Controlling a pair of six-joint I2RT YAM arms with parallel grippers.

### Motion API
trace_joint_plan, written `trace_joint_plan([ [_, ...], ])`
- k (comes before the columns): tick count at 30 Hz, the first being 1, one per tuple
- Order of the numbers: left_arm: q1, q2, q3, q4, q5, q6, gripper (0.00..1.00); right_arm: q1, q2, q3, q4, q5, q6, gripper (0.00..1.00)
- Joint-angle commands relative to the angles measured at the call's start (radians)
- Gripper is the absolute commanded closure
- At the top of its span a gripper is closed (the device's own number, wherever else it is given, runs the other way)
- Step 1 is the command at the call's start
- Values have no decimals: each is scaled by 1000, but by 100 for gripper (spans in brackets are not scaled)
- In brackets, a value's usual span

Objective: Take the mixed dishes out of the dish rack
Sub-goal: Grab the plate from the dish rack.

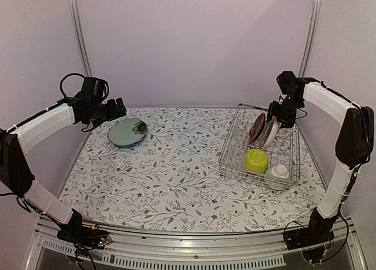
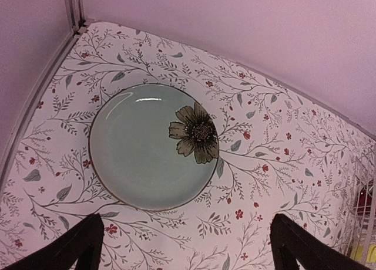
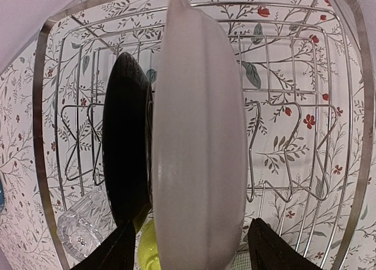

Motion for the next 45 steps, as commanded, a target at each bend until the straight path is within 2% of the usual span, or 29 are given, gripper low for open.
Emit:
trace_joint_plan([
  [1, -13, -9, 0, -13, -12, 11, 0, -10, 36, 0, 30, -15, 14, 35],
  [19, -13, 4, 2, -1, 0, 10, 0, -28, 100, -1, 44, -22, 3, 48],
  [23, -12, 0, 0, -1, -4, 11, 0, -28, 108, 3, 46, -21, -4, 59],
  [29, -12, 4, 2, 1, -1, 10, 1, -28, 112, 7, 45, -21, -5, 61],
  [33, -11, 7, 1, 4, 0, 10, 0, -28, 93, 13, 41, -21, -9, 71],
  [38, -12, 14, 2, 7, 3, 6, 1, -28, 75, 30, 21, -22, -17, 72],
  [41, -12, 17, 5, 9, 10, 4, 0, -28, 67, 42, 12, -22, -20, 85],
  [45, -11, 15, 9, 8, 13, 0, 1, -28, 65, 62, -6, -22, -22, 87],
])
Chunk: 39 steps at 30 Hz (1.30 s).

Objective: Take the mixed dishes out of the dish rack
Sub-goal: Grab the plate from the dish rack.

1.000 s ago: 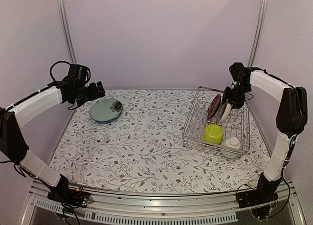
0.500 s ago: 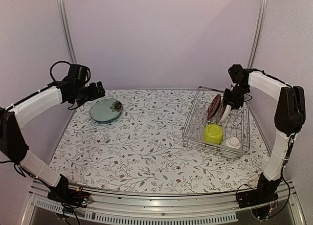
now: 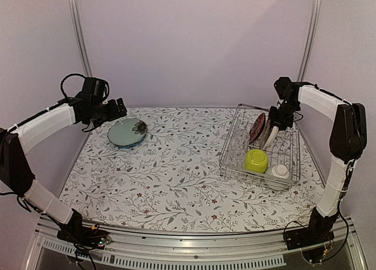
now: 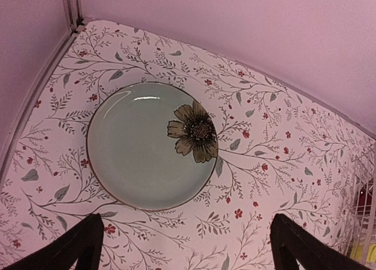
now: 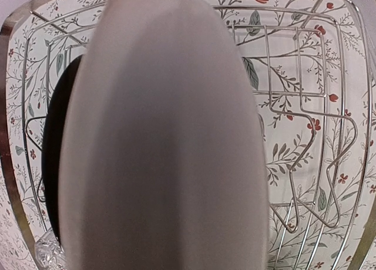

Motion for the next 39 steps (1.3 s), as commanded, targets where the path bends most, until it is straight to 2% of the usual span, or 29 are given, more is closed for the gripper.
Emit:
trace_joint_plan([
  [1, -11, 7, 9, 5, 4, 0, 0, -4, -31, 58, -31, -3, -9, 87],
  [31, -11, 25, 4, 17, 25, -15, 0, -3, -82, 306, -256, 102, -86, 94],
  [39, -13, 20, 9, 27, 35, -16, 1, -4, -117, 350, -285, 86, -83, 94],
])
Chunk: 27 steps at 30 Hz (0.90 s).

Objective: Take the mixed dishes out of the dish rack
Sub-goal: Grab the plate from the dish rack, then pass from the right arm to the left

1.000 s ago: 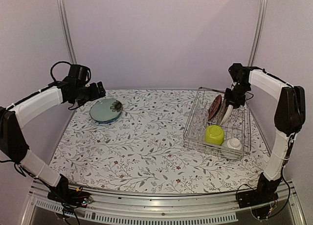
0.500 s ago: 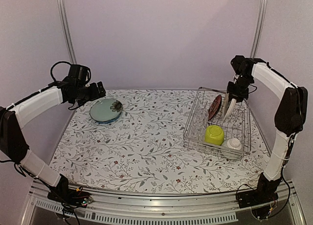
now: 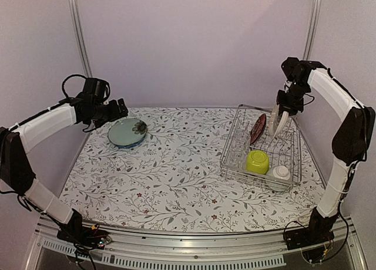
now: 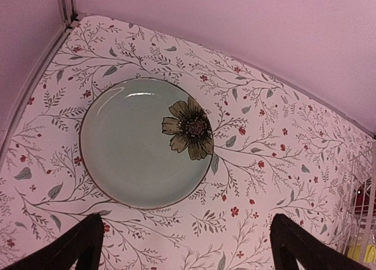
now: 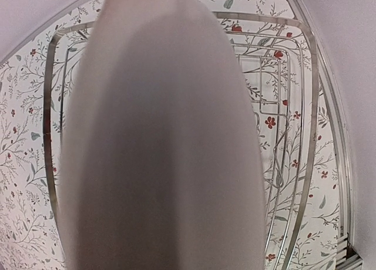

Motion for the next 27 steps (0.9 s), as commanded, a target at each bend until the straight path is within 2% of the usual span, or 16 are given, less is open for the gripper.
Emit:
trace_joint_plan([
  [1, -13, 4, 10, 22, 10, -8, 0, -3, -94, 66, 19, 10, -9, 95],
  [11, -16, -81, 6, 22, 28, 29, 1, -3, -235, 96, 71, -75, -81, 96],
  [15, -21, -157, -7, 29, 66, 48, 0, -1, -303, 89, 128, -186, -119, 96],
  [18, -29, -220, -33, 70, 129, 70, 1, 5, -355, 43, 197, -297, -122, 95],
  [22, -40, -287, -52, 126, 282, 79, 0, 37, -421, -49, 322, -459, -96, 95],
  [27, -89, -316, -67, 228, 469, 34, 3, 141, -475, -162, 488, -545, -76, 95],
])
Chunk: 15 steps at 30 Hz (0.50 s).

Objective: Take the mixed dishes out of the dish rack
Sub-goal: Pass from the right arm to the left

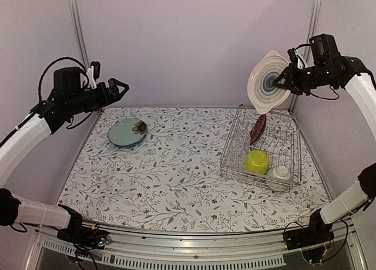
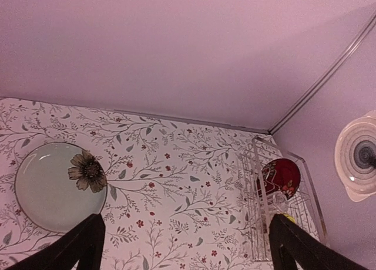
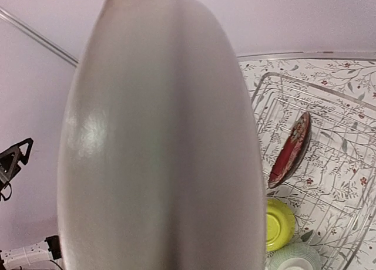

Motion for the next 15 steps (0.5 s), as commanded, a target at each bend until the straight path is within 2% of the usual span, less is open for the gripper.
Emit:
trace_joint_plan([
  [1, -64, -6, -29, 116, 220, -27, 4, 98, -59, -82, 313, -173, 18, 95],
  [6, -174, 38, 6, 144, 304, -21, 8, 164, -89, -200, 495, -288, 62, 96],
  [15, -315, 178, 97, 169, 423, -34, 20, 252, -94, -307, 681, -431, 87, 99],
])
